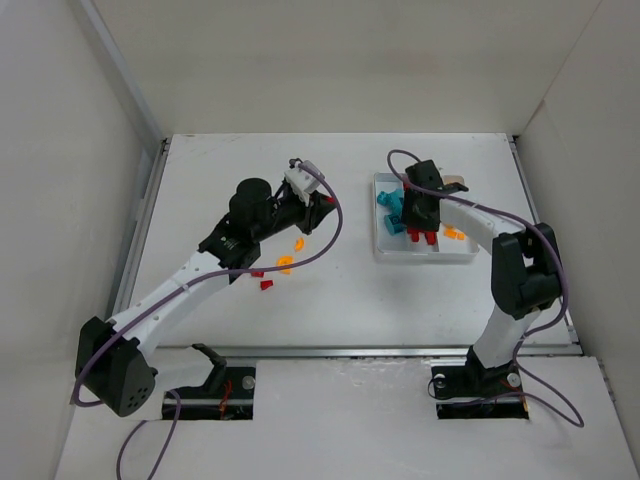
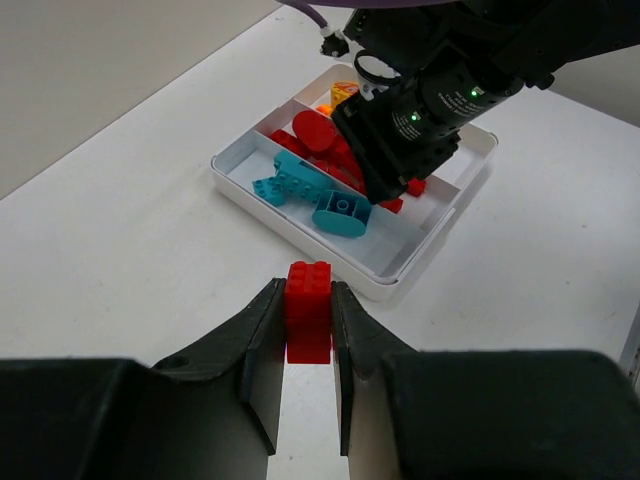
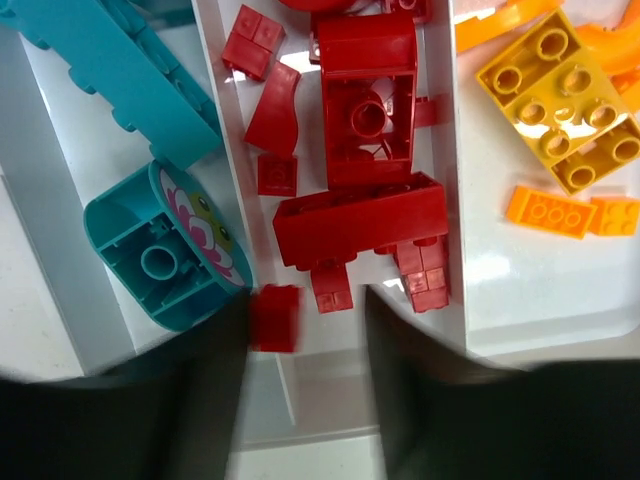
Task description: Sort the legos into containers by color
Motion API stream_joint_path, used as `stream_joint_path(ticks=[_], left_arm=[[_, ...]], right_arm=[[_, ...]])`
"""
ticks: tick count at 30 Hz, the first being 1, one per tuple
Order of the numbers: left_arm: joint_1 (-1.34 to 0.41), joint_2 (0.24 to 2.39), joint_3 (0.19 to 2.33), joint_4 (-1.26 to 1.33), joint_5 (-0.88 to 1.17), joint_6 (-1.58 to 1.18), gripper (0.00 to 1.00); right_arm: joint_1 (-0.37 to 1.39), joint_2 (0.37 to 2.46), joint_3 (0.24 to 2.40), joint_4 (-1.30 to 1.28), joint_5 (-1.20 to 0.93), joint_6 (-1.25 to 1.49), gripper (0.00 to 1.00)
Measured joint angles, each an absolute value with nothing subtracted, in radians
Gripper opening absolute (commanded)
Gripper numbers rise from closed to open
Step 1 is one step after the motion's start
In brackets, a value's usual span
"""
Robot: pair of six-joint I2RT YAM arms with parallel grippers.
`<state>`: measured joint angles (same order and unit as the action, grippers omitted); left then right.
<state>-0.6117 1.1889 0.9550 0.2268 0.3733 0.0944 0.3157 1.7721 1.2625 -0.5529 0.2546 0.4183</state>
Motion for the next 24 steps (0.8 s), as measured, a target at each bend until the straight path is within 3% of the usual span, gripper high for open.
stream_joint_path(ticks=[6, 7, 16, 17, 22, 24], left_arm=[[-0.612, 1.179, 0.943, 0.227, 0.366, 0.102, 0.0], [-0.612, 1.179, 0.941, 0.226, 0.366, 0.106, 0.0], [-0.612, 1.179, 0.941, 0.227, 0.396, 0.15, 0.0], [-0.612, 1.179, 0.941, 0.226, 0.418, 0.174, 0.0], [-0.612, 1.174, 0.941, 0.223, 0.551, 0.387, 0.0], [-0.612, 1.161, 0.937, 0.22, 0.603, 0.505, 0.0]], right_arm=[[0.316, 1.772, 1.27, -0.584, 0.257, 0.405, 0.67], [0.316, 1.772, 1.277, -0.596, 0.262, 0.402, 0.73], [0.353, 1.651, 1.329, -0.634, 0.279, 0.35, 0.73], [0.368, 1.61, 1.329, -0.628, 0.253, 0.338, 0.79], [0.434, 1.397, 1.335, -0.475, -0.042, 0.317, 0.91], [0.448, 1.362, 1.348, -0.396, -0.178, 0.321, 0.91]])
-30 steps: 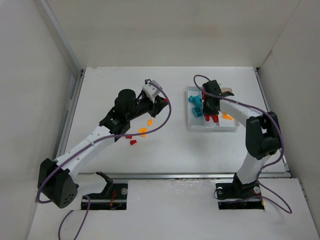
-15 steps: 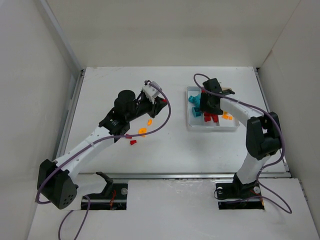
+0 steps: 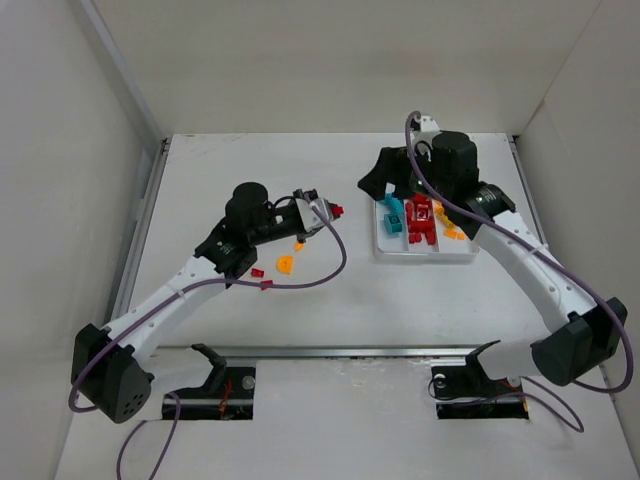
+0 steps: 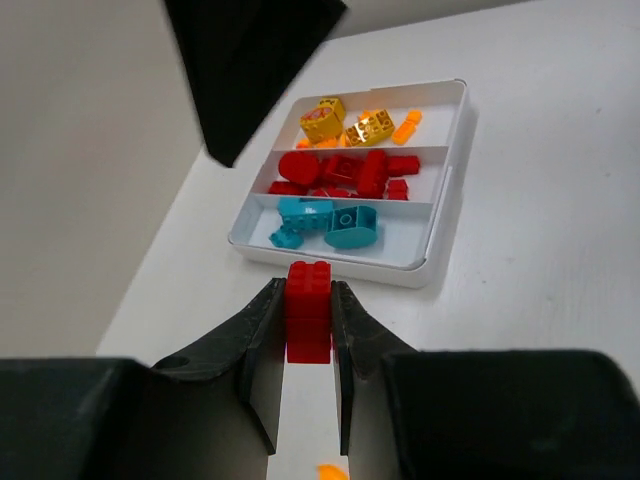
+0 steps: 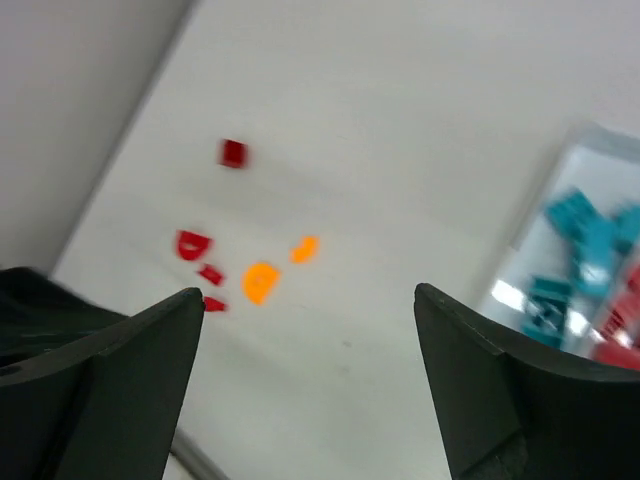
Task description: Sort the legos into containers by color
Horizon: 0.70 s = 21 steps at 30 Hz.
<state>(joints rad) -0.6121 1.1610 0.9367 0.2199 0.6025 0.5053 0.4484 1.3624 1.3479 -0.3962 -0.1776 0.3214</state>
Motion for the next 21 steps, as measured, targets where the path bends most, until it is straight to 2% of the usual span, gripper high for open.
stream_joint_path(ticks=[3, 6, 7, 8, 10, 14, 20, 21], left_arm=[[-0.612, 1.124, 0.913, 0.22, 0.646, 0.645, 0.0], [-0.614, 1.109, 0.908, 0.223, 0.662, 0.719, 0.0], [-0.614, 1.109, 0.908, 0.228, 0.665, 0.733, 0.0], [-0.614, 1.109, 0.907, 0.232, 0.667, 0.741, 0.0], [-0.614, 1.109, 0.907, 0.239, 0.669, 0.751, 0.0], [-0.614, 1.108, 0.907, 0.25, 0.67, 0.754, 0.0], [-0.614, 1.108, 0.907, 0.256, 0.669, 0.753, 0.0], [-0.614, 1.108, 0.907, 0.257, 0.668, 0.752, 0.0]], right_arm=[[0.469, 1.359, 1.359, -0.289, -0.352, 0.333, 0.89], [0.502, 1.371, 1.359, -0.255, -0.452, 0.339, 0.76], [0.511, 1.375, 1.358, -0.252, -0.481, 0.34, 0.69], [0.519, 1.377, 1.358, -0.249, -0.508, 0.34, 0.67], [0.525, 1.383, 1.358, -0.238, -0.549, 0.346, 0.67], [0.527, 1.394, 1.358, -0.224, -0.604, 0.347, 0.74], [0.532, 1.396, 1.346, -0.215, -0.642, 0.346, 0.74], [0.533, 1.396, 1.343, -0.216, -0.648, 0.346, 0.72]])
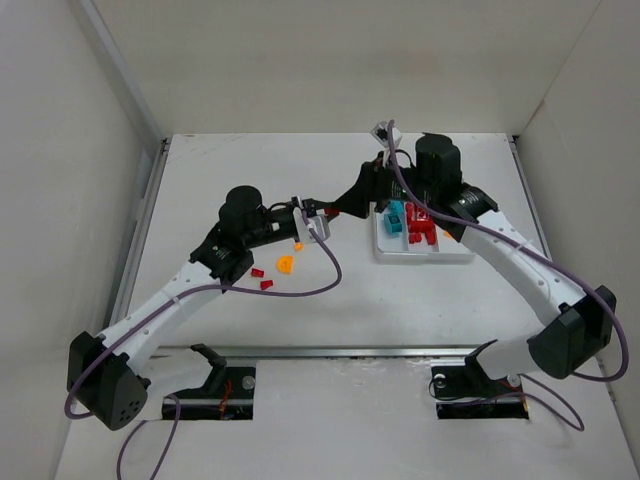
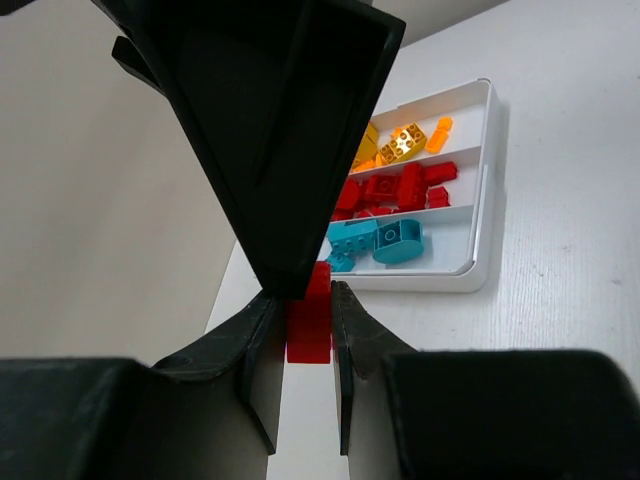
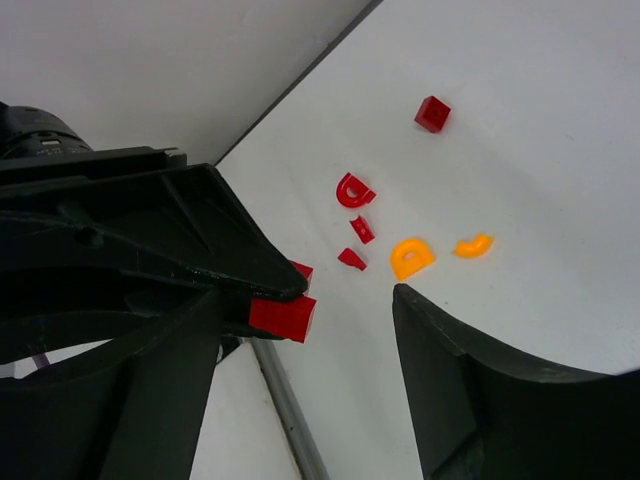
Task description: Sort the legos into containers by color
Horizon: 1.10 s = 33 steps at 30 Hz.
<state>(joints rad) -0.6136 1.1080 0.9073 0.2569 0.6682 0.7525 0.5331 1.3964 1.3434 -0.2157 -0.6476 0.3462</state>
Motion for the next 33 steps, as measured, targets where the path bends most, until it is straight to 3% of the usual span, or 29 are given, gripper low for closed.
stream_joint_path(ticks=[8, 13, 16, 19, 20, 21, 22, 23, 25, 26, 27, 28, 29, 31, 33], left_arm=[[-0.614, 1.107, 0.902, 0.247, 0.643, 0.743, 0.0], [-0.609, 1.104, 0.889, 0.229, 0.625, 0.741, 0.0], [-0.609, 1.104, 0.889, 0.224, 0.615, 0.739, 0.0], [-0.609, 1.102, 0.889, 0.224, 0.608, 0.735, 0.0], [-0.609, 1.102, 0.889, 0.225, 0.605, 0.733, 0.0], [-0.609, 1.102, 0.889, 0.225, 0.603, 0.731, 0.0], [-0.609, 1.102, 0.889, 0.227, 0.602, 0.731, 0.0], [-0.609, 1.1, 0.889, 0.227, 0.601, 0.73, 0.0], [-0.609, 1.096, 0.889, 0.233, 0.591, 0.73, 0.0], [-0.609, 1.097, 0.889, 0.231, 0.586, 0.73, 0.0], [-0.609, 1.097, 0.888, 0.227, 0.582, 0.731, 0.0], [-0.609, 1.097, 0.888, 0.224, 0.577, 0.731, 0.0], [-0.61, 1.097, 0.887, 0.224, 0.574, 0.731, 0.0], [-0.61, 1.098, 0.884, 0.226, 0.565, 0.732, 0.0], [-0.611, 1.098, 0.882, 0.227, 0.564, 0.732, 0.0]], right_arm=[[0.565, 1.427, 1.34, -0.207, -0.667, 0.346, 0.53], [0.573, 1.45, 1.34, -0.2, -0.677, 0.345, 0.55], [0.574, 1.453, 1.34, -0.199, -0.682, 0.348, 0.42], [0.576, 1.454, 1.341, -0.196, -0.676, 0.341, 0.38], [0.576, 1.454, 1.341, -0.196, -0.673, 0.339, 0.42], [0.576, 1.454, 1.341, -0.195, -0.672, 0.339, 0.61], [0.577, 1.454, 1.341, -0.195, -0.665, 0.337, 0.72], [0.573, 1.454, 1.341, -0.197, -0.649, 0.331, 0.77], [0.564, 1.46, 1.341, -0.192, -0.643, 0.333, 0.77], [0.564, 1.463, 1.341, -0.191, -0.641, 0.333, 0.75], [0.564, 1.465, 1.341, -0.191, -0.641, 0.334, 0.65], [0.564, 1.467, 1.341, -0.19, -0.641, 0.332, 0.65], [0.566, 1.467, 1.341, -0.189, -0.648, 0.338, 0.53], [0.573, 1.467, 1.343, -0.187, -0.662, 0.345, 0.43], [0.581, 1.468, 1.347, -0.186, -0.658, 0.34, 0.26]])
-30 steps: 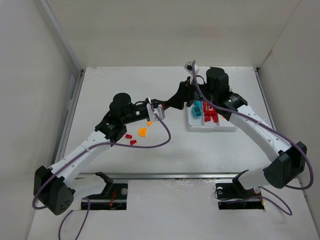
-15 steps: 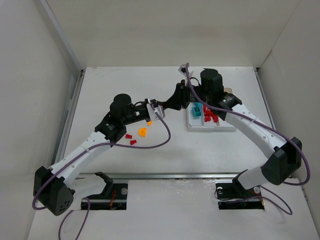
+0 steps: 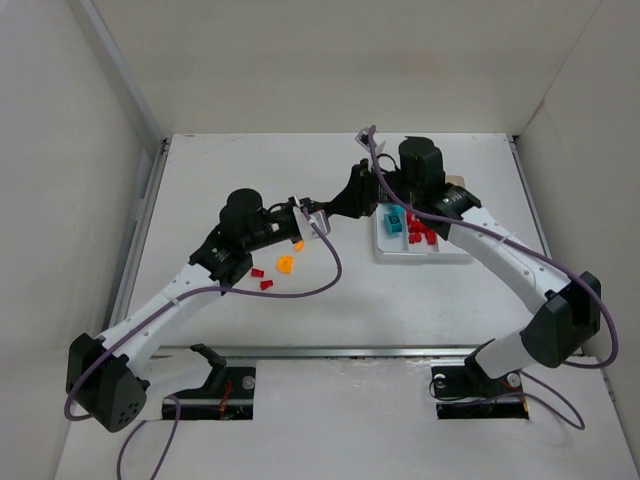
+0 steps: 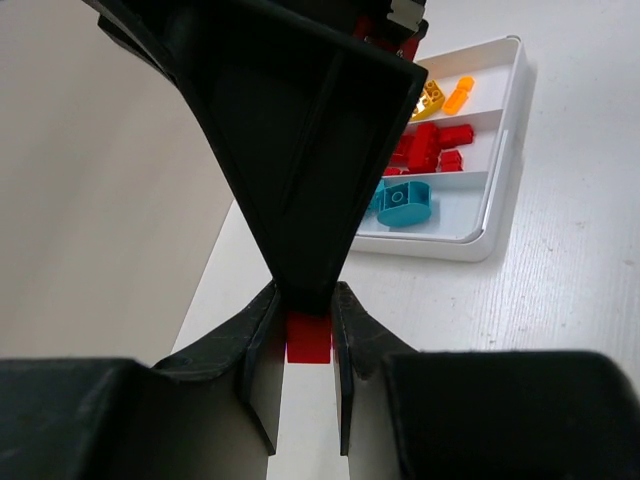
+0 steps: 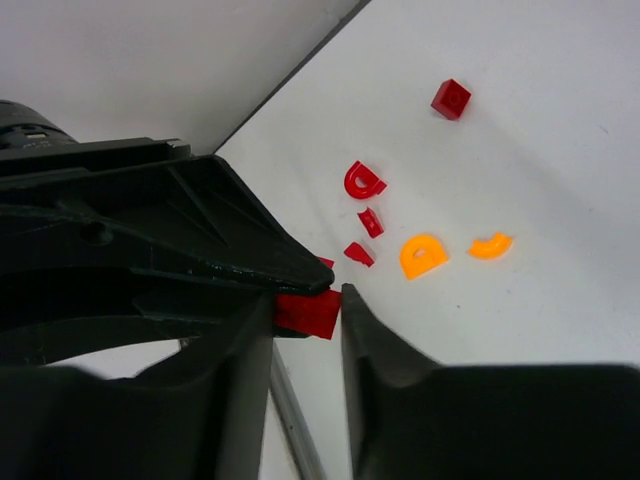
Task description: Sort the legos into containers by color
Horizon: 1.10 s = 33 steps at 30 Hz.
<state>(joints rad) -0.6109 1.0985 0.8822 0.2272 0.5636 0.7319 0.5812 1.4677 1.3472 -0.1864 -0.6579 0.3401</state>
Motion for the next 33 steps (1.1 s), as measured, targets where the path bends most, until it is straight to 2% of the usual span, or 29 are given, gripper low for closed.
stream_joint_path(ticks=[1, 2, 3, 6, 8, 10, 12, 16, 18, 19, 23, 25, 26, 28, 33], left_arm=[[-0.611, 1.097, 0.882, 0.228, 0.562, 0.731, 0.0], [-0.611, 1.097, 0.881, 0.231, 0.559, 0.731, 0.0], [-0.611, 1.097, 0.879, 0.231, 0.554, 0.73, 0.0], [-0.609, 1.097, 0.876, 0.232, 0.551, 0.729, 0.02], [-0.614, 1.097, 0.875, 0.233, 0.544, 0.731, 0.09], [-0.616, 1.097, 0.875, 0.234, 0.54, 0.733, 0.28], [-0.617, 1.097, 0.875, 0.243, 0.54, 0.737, 0.29], [-0.621, 1.098, 0.875, 0.257, 0.537, 0.745, 0.57], [-0.622, 1.098, 0.875, 0.268, 0.536, 0.746, 0.69], [-0.622, 1.098, 0.875, 0.272, 0.536, 0.748, 0.71], [-0.622, 1.097, 0.875, 0.268, 0.517, 0.758, 0.71], [-0.622, 1.097, 0.875, 0.251, 0.498, 0.77, 0.64], [-0.622, 1.096, 0.875, 0.239, 0.485, 0.778, 0.53], [-0.622, 1.095, 0.875, 0.21, 0.462, 0.792, 0.44], [-0.627, 1.077, 0.874, 0.156, 0.456, 0.828, 0.35]], right_arm=[[0.579, 1.468, 1.348, -0.186, -0.66, 0.341, 0.18], [0.577, 1.471, 1.348, -0.185, -0.662, 0.341, 0.03], [0.576, 1.472, 1.349, -0.186, -0.663, 0.336, 0.0], [0.575, 1.475, 1.349, -0.186, -0.664, 0.333, 0.0], [0.575, 1.476, 1.349, -0.186, -0.665, 0.337, 0.0], [0.575, 1.476, 1.35, -0.185, -0.666, 0.337, 0.0], [0.577, 1.477, 1.349, -0.187, -0.678, 0.34, 0.0], [0.585, 1.48, 1.349, -0.191, -0.704, 0.348, 0.0], [0.591, 1.481, 1.35, -0.194, -0.714, 0.351, 0.0], [0.591, 1.481, 1.349, -0.194, -0.717, 0.351, 0.0], [0.591, 1.481, 1.349, -0.194, -0.719, 0.355, 0.0], [0.591, 1.481, 1.349, -0.194, -0.719, 0.355, 0.0], [0.59, 1.481, 1.349, -0.194, -0.719, 0.355, 0.0], [0.591, 1.481, 1.349, -0.193, -0.717, 0.355, 0.0], [0.589, 1.481, 1.349, -0.193, -0.718, 0.357, 0.0]])
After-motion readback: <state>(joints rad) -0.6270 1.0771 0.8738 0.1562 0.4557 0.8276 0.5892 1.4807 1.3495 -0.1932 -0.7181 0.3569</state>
